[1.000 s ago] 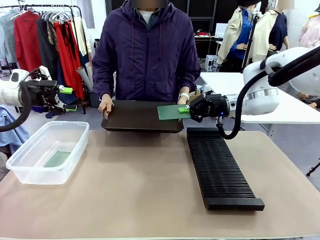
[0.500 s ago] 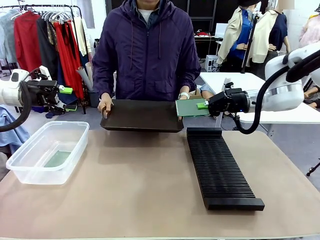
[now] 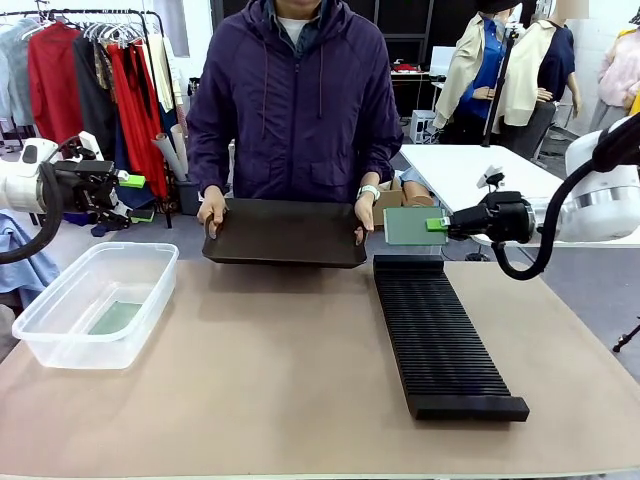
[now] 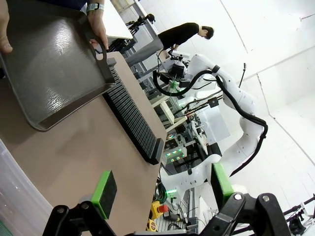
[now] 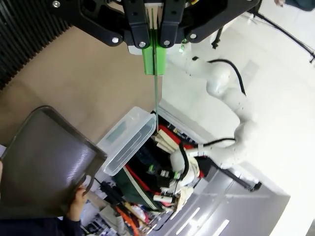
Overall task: Sort PCBs into racks and boxes based on the side picked up.
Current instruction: If the short side of the Blank PCB is picked up, insert it into the PCB Rack ; if the long side is picked up, place it in the Organizing box.
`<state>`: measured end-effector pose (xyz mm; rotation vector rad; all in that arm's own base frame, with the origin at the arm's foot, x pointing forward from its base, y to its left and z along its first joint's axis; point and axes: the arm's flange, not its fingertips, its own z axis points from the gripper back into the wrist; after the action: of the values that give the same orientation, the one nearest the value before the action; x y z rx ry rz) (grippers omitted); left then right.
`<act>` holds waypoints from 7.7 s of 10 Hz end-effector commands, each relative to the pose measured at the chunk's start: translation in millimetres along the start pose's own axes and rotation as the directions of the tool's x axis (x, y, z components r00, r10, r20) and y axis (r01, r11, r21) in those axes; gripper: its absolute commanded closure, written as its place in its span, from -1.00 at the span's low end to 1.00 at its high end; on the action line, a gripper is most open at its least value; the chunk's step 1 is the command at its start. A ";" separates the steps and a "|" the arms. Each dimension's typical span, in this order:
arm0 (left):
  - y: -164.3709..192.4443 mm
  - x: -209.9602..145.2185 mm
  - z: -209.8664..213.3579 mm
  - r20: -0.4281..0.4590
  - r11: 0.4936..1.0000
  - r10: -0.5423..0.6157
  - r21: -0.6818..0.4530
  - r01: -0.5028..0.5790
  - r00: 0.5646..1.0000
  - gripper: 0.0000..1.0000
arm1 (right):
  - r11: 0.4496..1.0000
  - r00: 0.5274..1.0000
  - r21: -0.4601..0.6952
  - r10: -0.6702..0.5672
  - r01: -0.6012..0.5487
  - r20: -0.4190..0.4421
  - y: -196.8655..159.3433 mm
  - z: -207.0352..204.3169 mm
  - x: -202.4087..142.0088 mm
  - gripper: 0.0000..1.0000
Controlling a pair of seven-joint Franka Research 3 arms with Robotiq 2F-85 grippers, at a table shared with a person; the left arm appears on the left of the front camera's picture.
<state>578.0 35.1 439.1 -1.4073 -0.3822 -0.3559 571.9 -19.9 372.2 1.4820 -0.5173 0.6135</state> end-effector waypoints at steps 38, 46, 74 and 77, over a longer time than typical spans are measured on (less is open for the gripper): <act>-2.2 -0.5 0.8 0.003 1.000 -0.003 0.004 0.003 1.000 -1.00 | 0.797 0.807 -0.139 0.589 -0.588 -0.039 -133.1 61.1 -85.3 1.00; -2.2 -0.5 0.8 0.003 1.000 -0.003 0.004 0.003 1.000 -1.00 | 0.797 0.807 -0.130 0.588 -0.590 -0.059 -139.8 57.4 -86.4 1.00; -2.2 -0.5 0.8 0.003 1.000 -0.003 0.004 0.003 1.000 -1.00 | 0.746 0.782 -0.233 0.590 -0.624 -0.204 -158.2 37.2 -95.9 1.00; -2.2 -0.5 0.8 0.003 1.000 -0.003 0.004 0.003 1.000 -1.00 | 0.755 0.790 -0.236 0.577 -0.612 -0.205 -163.2 39.5 -94.5 1.00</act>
<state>578.0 35.1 439.1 -1.4073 -0.3821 -0.3559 602.2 -62.4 214.0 1.0656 -1.0421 1.0843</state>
